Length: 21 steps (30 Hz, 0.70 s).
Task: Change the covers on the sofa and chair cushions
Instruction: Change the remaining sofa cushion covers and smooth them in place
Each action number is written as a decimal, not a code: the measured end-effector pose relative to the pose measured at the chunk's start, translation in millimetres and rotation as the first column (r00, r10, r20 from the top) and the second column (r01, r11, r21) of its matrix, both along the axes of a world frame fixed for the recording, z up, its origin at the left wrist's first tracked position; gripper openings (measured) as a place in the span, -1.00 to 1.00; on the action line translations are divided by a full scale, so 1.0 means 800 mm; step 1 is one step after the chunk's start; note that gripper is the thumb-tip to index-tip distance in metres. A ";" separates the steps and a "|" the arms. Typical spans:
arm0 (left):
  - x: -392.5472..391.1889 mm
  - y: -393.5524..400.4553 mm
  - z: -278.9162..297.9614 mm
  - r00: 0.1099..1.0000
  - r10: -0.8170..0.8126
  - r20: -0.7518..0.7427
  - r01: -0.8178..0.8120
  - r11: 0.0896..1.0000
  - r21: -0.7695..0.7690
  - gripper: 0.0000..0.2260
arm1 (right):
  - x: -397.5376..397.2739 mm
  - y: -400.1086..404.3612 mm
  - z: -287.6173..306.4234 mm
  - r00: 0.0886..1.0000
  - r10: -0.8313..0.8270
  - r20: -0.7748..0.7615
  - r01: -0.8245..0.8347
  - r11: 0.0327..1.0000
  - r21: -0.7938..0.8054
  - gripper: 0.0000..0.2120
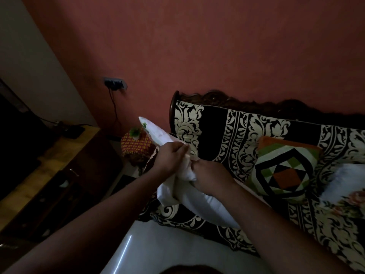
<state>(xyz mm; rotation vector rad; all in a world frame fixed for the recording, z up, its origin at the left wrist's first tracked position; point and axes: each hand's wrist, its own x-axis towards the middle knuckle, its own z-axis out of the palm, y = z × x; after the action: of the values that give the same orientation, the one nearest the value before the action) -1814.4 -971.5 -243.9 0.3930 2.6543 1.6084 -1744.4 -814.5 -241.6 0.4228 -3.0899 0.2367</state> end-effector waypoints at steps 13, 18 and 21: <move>-0.003 -0.041 0.017 0.966 -0.144 -0.217 -0.004 0.824 -0.566 -0.39 | -0.014 -0.052 0.003 0.954 -0.258 0.151 0.295 0.739 -0.605 -0.35; -0.006 -0.064 0.007 0.933 -0.333 -0.139 0.185 0.772 -0.608 -0.63 | -0.007 -0.062 -0.015 0.959 -0.240 0.152 0.282 0.739 -0.611 -0.35; 0.000 -0.056 0.006 0.912 -0.365 -0.190 0.151 0.726 -0.671 -0.76 | -0.006 -0.063 -0.022 0.959 -0.235 0.156 0.281 0.740 -0.611 -0.37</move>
<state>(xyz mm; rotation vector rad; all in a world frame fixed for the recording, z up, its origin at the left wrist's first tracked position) -1814.0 -1016.1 -239.2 0.9882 2.9627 0.5049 -1748.9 -864.6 -258.9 -0.0480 -2.8224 1.2444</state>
